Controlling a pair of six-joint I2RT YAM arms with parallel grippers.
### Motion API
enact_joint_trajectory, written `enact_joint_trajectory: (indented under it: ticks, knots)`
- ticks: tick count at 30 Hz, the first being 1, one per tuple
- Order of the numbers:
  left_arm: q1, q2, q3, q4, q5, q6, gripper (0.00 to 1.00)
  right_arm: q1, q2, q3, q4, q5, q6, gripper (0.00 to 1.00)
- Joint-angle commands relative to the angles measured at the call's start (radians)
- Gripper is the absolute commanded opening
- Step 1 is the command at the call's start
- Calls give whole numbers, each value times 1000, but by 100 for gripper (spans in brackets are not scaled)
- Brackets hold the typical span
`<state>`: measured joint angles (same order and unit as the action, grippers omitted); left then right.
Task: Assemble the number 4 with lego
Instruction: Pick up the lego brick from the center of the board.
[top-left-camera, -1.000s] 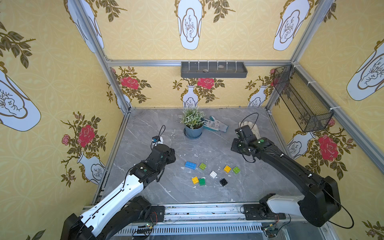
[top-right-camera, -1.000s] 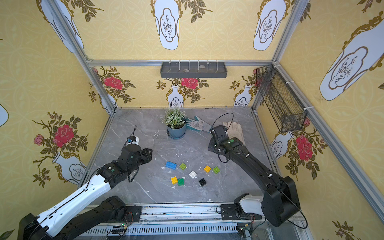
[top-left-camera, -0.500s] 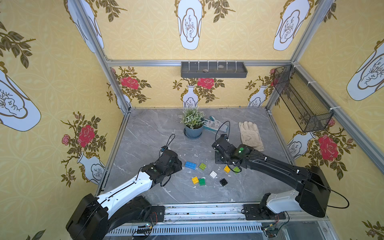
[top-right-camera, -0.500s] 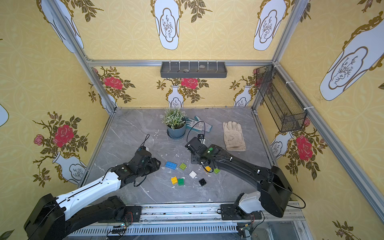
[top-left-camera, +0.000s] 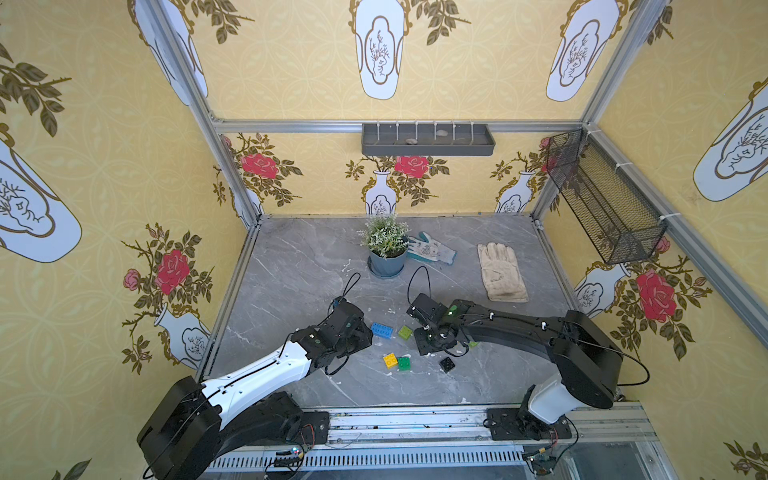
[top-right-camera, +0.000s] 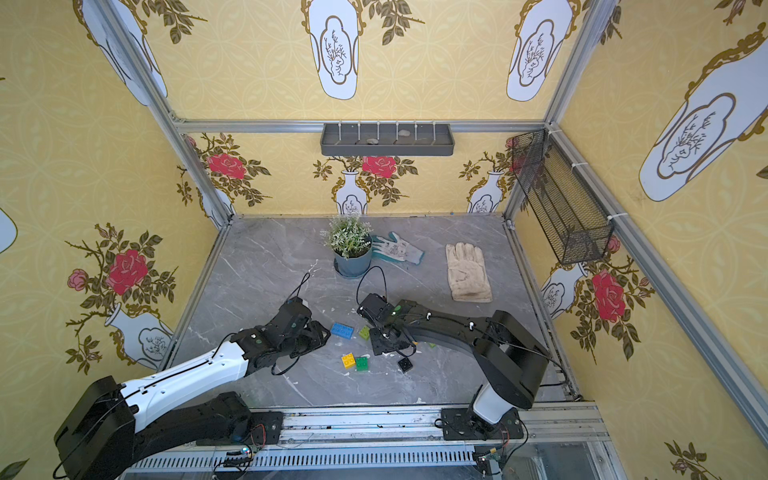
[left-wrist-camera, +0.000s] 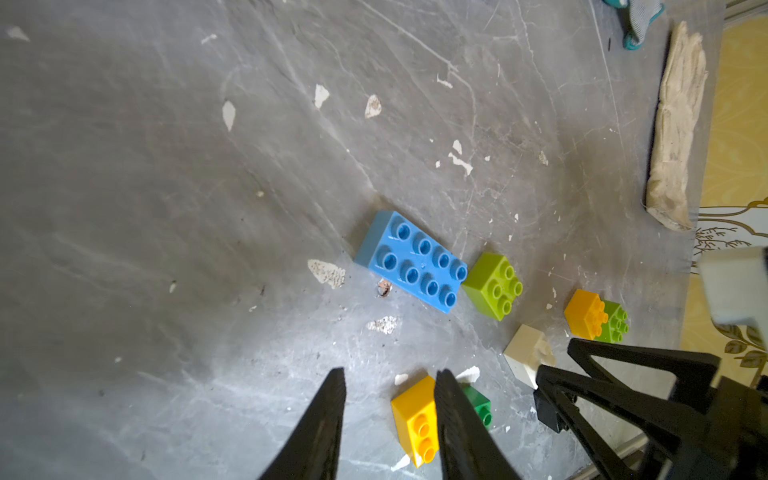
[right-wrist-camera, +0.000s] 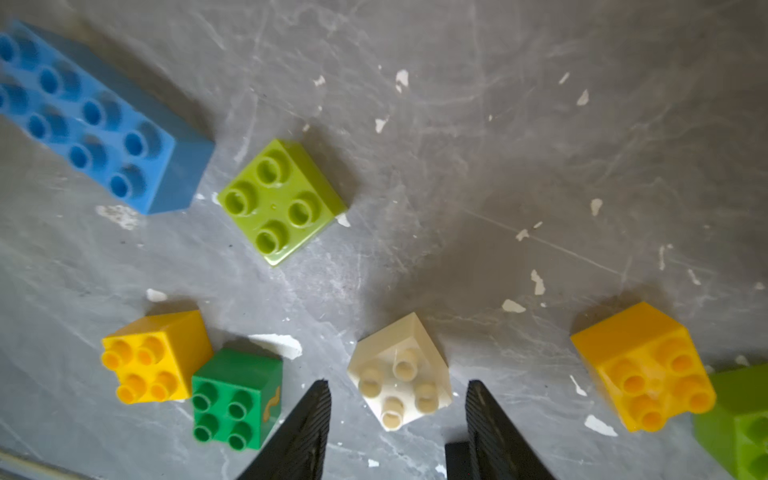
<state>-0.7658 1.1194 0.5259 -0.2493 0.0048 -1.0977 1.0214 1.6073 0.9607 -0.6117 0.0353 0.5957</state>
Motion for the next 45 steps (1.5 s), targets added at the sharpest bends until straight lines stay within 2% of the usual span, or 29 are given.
enact_joint_trajectory:
  ticks: [1,5,9,15,19,22,25,29,32,34,41,45]
  knots:
    - [0,13,-11,33,43,-23,39,7,28,3,6,0,-51,55]
    - [0,-3,-33,38,50,-32,39,9,45,7,8,26,-89,58]
    - [0,-14,-49,35,49,-39,39,10,61,10,7,24,-115,56]
    - [-1,3,-43,37,58,-39,40,13,86,15,0,28,-95,45]
    - [-1,10,-38,39,59,-36,40,13,116,45,-30,69,-11,31]
    - [-1,21,-31,41,73,-25,42,16,147,74,-59,93,59,27]
    - [-2,23,-32,41,84,-25,44,16,160,90,-77,106,113,33]
    - [-4,12,-41,41,87,-26,45,17,163,104,-90,100,141,55]
    - [-4,6,-50,40,83,-30,45,17,164,101,-97,101,152,58]
    - [-4,3,-56,42,85,-34,45,18,159,95,-95,100,157,55]
    - [-4,6,-69,48,91,-29,45,38,143,105,-79,112,144,23]
    - [-3,7,-70,31,78,-58,45,110,117,162,-110,143,153,20]
